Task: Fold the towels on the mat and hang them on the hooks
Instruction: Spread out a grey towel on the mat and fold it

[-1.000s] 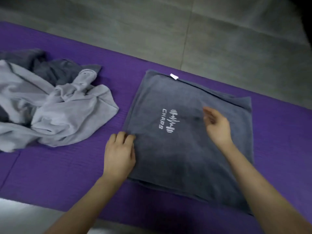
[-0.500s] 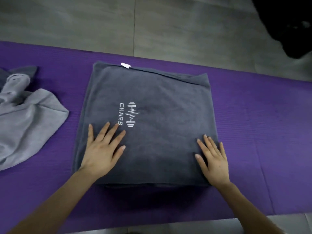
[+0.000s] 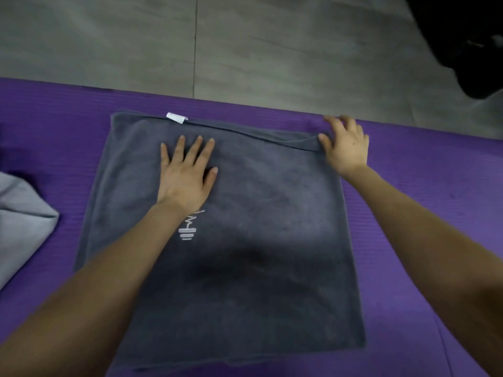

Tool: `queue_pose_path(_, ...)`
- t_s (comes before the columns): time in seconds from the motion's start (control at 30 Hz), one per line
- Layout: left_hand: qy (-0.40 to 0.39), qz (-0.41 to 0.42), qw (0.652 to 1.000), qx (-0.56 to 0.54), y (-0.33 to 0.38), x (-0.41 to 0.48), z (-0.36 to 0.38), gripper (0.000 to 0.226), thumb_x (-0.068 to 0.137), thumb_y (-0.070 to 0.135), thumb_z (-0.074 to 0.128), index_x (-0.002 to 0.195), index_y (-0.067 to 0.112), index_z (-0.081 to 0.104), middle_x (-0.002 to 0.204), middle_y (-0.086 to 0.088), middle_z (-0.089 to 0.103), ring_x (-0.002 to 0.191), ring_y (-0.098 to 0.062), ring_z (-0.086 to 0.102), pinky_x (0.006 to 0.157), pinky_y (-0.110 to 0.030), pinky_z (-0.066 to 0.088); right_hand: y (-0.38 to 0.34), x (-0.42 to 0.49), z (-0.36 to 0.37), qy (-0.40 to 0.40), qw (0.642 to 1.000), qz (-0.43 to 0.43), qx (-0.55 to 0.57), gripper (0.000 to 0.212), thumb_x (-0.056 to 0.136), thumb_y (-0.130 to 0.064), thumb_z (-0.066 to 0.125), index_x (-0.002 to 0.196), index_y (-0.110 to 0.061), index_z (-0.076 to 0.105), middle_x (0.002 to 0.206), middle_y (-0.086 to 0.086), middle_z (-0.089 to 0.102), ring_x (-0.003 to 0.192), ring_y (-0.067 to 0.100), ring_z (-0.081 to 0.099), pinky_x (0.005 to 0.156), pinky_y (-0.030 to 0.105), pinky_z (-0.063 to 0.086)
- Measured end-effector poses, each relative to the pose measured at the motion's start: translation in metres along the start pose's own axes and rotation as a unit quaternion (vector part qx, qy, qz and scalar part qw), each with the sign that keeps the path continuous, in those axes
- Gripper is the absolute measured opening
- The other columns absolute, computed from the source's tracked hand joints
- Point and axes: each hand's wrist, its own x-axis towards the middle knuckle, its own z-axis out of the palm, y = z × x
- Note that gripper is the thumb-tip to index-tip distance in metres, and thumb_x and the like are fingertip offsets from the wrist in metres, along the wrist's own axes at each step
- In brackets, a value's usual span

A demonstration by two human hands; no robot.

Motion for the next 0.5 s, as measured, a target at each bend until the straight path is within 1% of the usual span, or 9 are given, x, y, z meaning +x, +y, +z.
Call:
queue_pose_path(0.03, 0.009, -0.005, 1.000, -0.002, 0.000, 0.001, 0.003, 0.059, 0.095, 0.046, 0.020, 0.149, 0.021, 0.016, 0.152, -0.006, 0.029, 0.142, -0.034, 0.016, 0.114, -0.057, 0.002, 0.004, 0.013, -0.002, -0.020, 1.000, -0.013, -0.006, 0.038, 0.092, -0.039, 0.052, 0.126, -0.022, 0.055, 0.142, 0.012, 0.039, 0.128, 0.034, 0.036, 0.103, 0.044, 0.027)
queue_pose_path(0.1, 0.018, -0.010, 1.000, -0.002, -0.001, 0.002, 0.008, 0.064, 0.091, 0.048, 0.015, 0.149, 0.020, 0.012, 0.151, -0.007, 0.031, 0.142, -0.033, 0.018, 0.114, -0.057, 0.002, 0.016, 0.034, -0.007, -0.057, 0.998, -0.037, -0.005, 0.030, 0.088, -0.041, 0.059, 0.107, -0.020, 0.066, 0.140, 0.007, 0.043, 0.128, 0.032, 0.036, 0.104, 0.042, 0.025)
queue_pose_path(0.13, 0.019, -0.011, 1.000, 0.002, -0.002, 0.001, 0.010, 0.065, 0.091, 0.048, 0.014, 0.149, 0.020, 0.010, 0.151, -0.007, 0.030, 0.142, -0.032, 0.017, 0.114, -0.057, 0.001, 0.023, 0.044, -0.011, -0.066, 0.997, -0.041, 0.008, 0.028, 0.086, -0.042, 0.062, 0.100, -0.018, 0.068, 0.138, 0.006, 0.046, 0.128, 0.030, 0.037, 0.104, 0.040, 0.025)
queue_pose_path(0.2, 0.020, -0.013, 1.000, 0.013, -0.002, 0.002, 0.011, 0.063, 0.091, 0.050, 0.012, 0.148, 0.023, 0.004, 0.153, -0.006, 0.027, 0.143, -0.031, 0.014, 0.113, -0.059, -0.001, 0.032, 0.061, -0.014, -0.058, 0.997, -0.028, 0.051, 0.027, 0.084, -0.041, 0.064, 0.094, -0.017, 0.070, 0.134, 0.005, 0.050, 0.127, 0.027, 0.040, 0.105, 0.038, 0.025)
queue_pose_path(0.23, 0.020, -0.014, 1.000, 0.016, -0.002, 0.002, 0.012, 0.063, 0.092, 0.051, 0.011, 0.147, 0.024, 0.001, 0.153, -0.005, 0.025, 0.143, -0.030, 0.013, 0.113, -0.059, -0.002, 0.033, 0.068, -0.011, -0.056, 0.997, -0.021, 0.058, 0.027, 0.084, -0.041, 0.065, 0.093, -0.016, 0.070, 0.132, 0.005, 0.051, 0.126, 0.027, 0.041, 0.105, 0.038, 0.025)
queue_pose_path(0.3, 0.018, -0.015, 1.000, 0.016, -0.003, 0.002, 0.014, 0.063, 0.091, 0.053, 0.011, 0.146, 0.025, -0.002, 0.154, -0.005, 0.022, 0.144, -0.029, 0.012, 0.113, -0.059, -0.002, 0.029, 0.073, 0.002, -0.064, 0.997, -0.029, 0.029, 0.029, 0.085, -0.040, 0.064, 0.095, -0.013, 0.070, 0.129, 0.006, 0.053, 0.123, 0.029, 0.042, 0.103, 0.039, 0.028)
queue_pose_path(0.37, 0.015, -0.025, 1.000, 0.008, -0.003, 0.003, 0.016, 0.065, 0.090, 0.055, 0.012, 0.147, 0.025, 0.001, 0.155, -0.006, 0.019, 0.144, -0.027, 0.011, 0.114, -0.057, -0.002, 0.023, 0.073, 0.018, -0.052, 0.997, -0.048, 0.011, 0.029, 0.086, -0.039, 0.063, 0.096, -0.012, 0.069, 0.126, 0.007, 0.055, 0.119, 0.031, 0.044, 0.098, 0.038, 0.029)
queue_pose_path(0.43, 0.013, -0.037, 0.999, 0.004, -0.003, 0.005, 0.015, 0.069, 0.088, 0.057, 0.013, 0.149, 0.025, 0.006, 0.156, -0.008, 0.017, 0.144, -0.026, 0.010, 0.115, -0.054, -0.001, 0.022, 0.065, 0.027, -0.010, 0.999, -0.030, 0.033, 0.030, 0.086, -0.041, 0.061, 0.101, -0.015, 0.067, 0.124, 0.007, 0.056, 0.117, 0.031, 0.046, 0.094, 0.039, 0.031)
queue_pose_path(0.5, 0.016, -0.052, 0.998, -0.008, -0.004, 0.006, 0.014, 0.073, 0.085, 0.060, 0.015, 0.149, 0.024, 0.011, 0.155, -0.011, 0.016, 0.144, -0.026, 0.011, 0.115, -0.051, 0.003, 0.027, 0.042, 0.024, 0.048, 0.997, 0.017, 0.061, 0.039, 0.087, -0.046, 0.056, 0.114, -0.018, 0.063, 0.125, 0.009, 0.055, 0.116, 0.033, 0.048, 0.093, 0.040, 0.034)
